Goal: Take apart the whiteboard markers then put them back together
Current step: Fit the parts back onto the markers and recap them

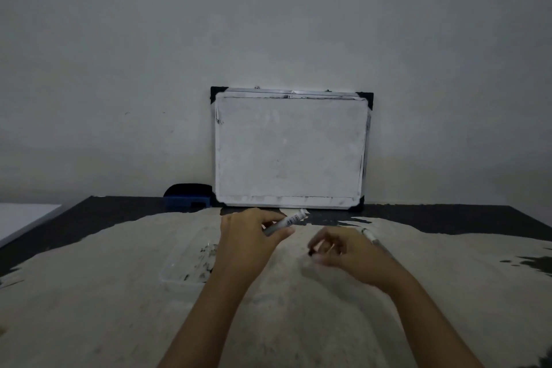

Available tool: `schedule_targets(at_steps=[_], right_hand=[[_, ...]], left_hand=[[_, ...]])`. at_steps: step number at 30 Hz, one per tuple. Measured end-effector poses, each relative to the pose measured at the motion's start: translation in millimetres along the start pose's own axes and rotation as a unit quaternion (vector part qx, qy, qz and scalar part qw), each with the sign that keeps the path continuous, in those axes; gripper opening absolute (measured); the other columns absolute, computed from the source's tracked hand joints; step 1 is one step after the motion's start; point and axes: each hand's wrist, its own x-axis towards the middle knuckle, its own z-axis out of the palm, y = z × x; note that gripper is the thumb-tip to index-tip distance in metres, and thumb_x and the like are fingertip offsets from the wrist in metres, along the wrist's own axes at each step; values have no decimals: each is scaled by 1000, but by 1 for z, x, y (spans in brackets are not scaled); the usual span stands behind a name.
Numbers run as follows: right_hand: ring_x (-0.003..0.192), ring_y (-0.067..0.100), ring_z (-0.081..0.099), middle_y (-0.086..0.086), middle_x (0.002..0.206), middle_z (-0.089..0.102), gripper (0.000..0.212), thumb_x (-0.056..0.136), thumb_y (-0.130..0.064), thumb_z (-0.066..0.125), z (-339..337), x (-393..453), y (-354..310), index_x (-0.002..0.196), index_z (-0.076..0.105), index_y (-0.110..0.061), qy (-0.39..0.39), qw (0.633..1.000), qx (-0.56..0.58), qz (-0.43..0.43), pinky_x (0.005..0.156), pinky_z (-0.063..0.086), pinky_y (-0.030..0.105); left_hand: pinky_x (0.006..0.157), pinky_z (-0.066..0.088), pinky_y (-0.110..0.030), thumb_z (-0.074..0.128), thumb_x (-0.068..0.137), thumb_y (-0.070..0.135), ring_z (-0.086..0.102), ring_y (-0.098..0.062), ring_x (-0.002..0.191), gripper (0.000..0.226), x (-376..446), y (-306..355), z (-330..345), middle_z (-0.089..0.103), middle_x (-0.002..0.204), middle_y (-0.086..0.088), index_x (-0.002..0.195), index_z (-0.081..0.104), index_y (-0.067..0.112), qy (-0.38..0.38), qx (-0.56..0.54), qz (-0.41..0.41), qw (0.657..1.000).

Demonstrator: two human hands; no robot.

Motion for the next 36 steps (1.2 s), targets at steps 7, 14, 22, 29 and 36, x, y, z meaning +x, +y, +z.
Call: schedule_targets(at_steps=[7, 14, 22, 29, 36], right_hand=[[70, 17, 71, 10, 74, 74, 5, 84, -1, 60, -15, 2, -22, 86, 61, -5, 110, 871, 479, 5, 61, 58, 21], [77, 20, 71, 11, 83, 74, 6, 81, -2, 64, -11, 2, -21, 86, 61, -5, 121, 895, 430, 4, 69, 59, 23], [74, 22, 72, 14, 79, 74, 8, 80, 3, 64, -10, 2, -23, 80, 59, -4, 139, 894, 425, -13, 64, 58, 23], [72, 23, 72, 14, 77, 75, 7, 79, 1, 65, -8, 1, -26, 82, 59, -3, 129, 895, 426, -11, 69, 61, 28], [76, 24, 73, 11, 78, 75, 8, 80, 3, 65, -6, 1, -31, 78, 62, -4, 145, 912, 380, -43, 65, 59, 25]], left_hand=[[86, 48, -47, 72, 71, 42, 57, -1, 74, 19, 0, 2, 3, 58, 63, 25, 88, 72, 33, -28, -9, 16, 999], [84, 49, -47, 71, 71, 42, 59, -4, 74, 22, 0, 4, 5, 72, 77, 11, 91, 72, 32, -20, -11, 33, 999], [84, 49, -46, 71, 70, 44, 57, -1, 72, 24, 0, 6, 4, 59, 64, 22, 91, 72, 32, -16, -13, 16, 1000], [84, 49, -45, 72, 70, 44, 57, -3, 73, 26, -1, 8, 3, 59, 67, 21, 93, 71, 32, -20, -5, 17, 1000], [79, 51, -40, 73, 69, 42, 55, 3, 66, 24, -1, 6, 3, 61, 66, 20, 91, 72, 31, -2, -4, 23, 1000]])
